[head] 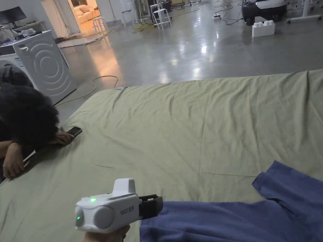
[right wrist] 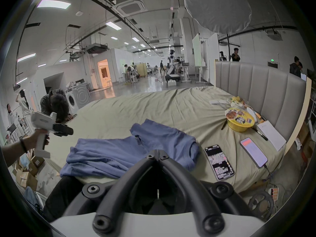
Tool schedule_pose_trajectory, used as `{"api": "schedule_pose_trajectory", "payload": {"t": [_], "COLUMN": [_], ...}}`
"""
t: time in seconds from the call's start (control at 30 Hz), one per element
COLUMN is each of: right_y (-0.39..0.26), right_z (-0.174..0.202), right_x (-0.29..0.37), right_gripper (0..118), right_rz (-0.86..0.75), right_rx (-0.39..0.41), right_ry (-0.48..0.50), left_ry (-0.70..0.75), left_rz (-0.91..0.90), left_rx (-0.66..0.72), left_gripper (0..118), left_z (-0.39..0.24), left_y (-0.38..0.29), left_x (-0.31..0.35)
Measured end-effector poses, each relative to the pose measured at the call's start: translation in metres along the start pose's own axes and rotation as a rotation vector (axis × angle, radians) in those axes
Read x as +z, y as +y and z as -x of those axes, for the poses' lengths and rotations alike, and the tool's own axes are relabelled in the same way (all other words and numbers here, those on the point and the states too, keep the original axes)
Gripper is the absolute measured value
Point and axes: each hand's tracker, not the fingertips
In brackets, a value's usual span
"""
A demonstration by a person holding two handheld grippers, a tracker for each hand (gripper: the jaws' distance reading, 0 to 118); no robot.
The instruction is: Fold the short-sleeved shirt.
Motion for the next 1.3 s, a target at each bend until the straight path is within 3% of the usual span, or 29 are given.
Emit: {"api": "schedule_pose_trajectory", "payload": {"t": [0.13,0.23,0.37,0.47,0.57,0.63,0.73,0.77,0.8,0.87,0.9,1.0,1.17,1.3], "right_y": [-0.010,-0.014,-0.019,-0.024,-0.018,0.001,0.051,0.067,0.079,0.095,0.098,0.100,0.081,0.060], "right_z": [-0.006,-0.011,-0.016,-0.019,-0.025,-0.028,-0.026,-0.025,-0.022,-0.021,-0.020,-0.025,-0.046,-0.055], "right_x": [0.002,0.004,-0.001,-0.014,-0.042,-0.069,-0.124,-0.154,-0.182,-0.234,-0.261,-0.323,-0.404,-0.427], "right_gripper": [0,0,0,0,0,0,1,8,26,88,98,91,91,90], "right_rz": [0.042,0.072,0.100,0.128,0.122,0.130,0.188,0.294,0.326,0.410,0.478,0.557,0.695,0.749], "right_rx": [-0.015,0.004,-0.007,-0.062,-0.118,-0.046,0.176,0.221,0.294,0.403,0.448,0.514,0.432,0.431], "right_ry": [-0.033,-0.065,-0.081,-0.059,0.014,0.043,0.100,0.121,0.144,0.188,0.184,0.135,0.066,0.053], "left_ry": [0.113,0.082,0.117,0.108,0.180,0.171,0.138,0.136,0.137,0.143,0.148,0.148,0.090,0.082], "left_rz": [0.088,0.095,0.139,0.141,0.208,0.232,0.296,0.302,0.302,0.296,0.290,0.284,0.314,0.299], "left_rx": [0.074,0.063,-0.023,-0.124,-0.260,-0.186,-0.195,-0.198,-0.196,-0.186,-0.196,-0.288,-0.207,-0.211], "left_gripper": [73,72,48,5,5,5,5,5,5,5,5,5,5,5], "left_z": [0.015,0.019,0.010,-0.012,-0.027,-0.026,-0.024,-0.021,-0.021,-0.022,-0.024,-0.027,-0.014,-0.010], "left_y": [-0.002,-0.005,-0.010,-0.015,-0.022,-0.015,-0.007,-0.003,-0.003,-0.006,-0.007,-0.010,-0.001,-0.003], "left_x": [-0.062,-0.081,-0.085,-0.086,-0.102,-0.108,-0.110,-0.113,-0.113,-0.113,-0.111,-0.110,-0.110,-0.110]}}
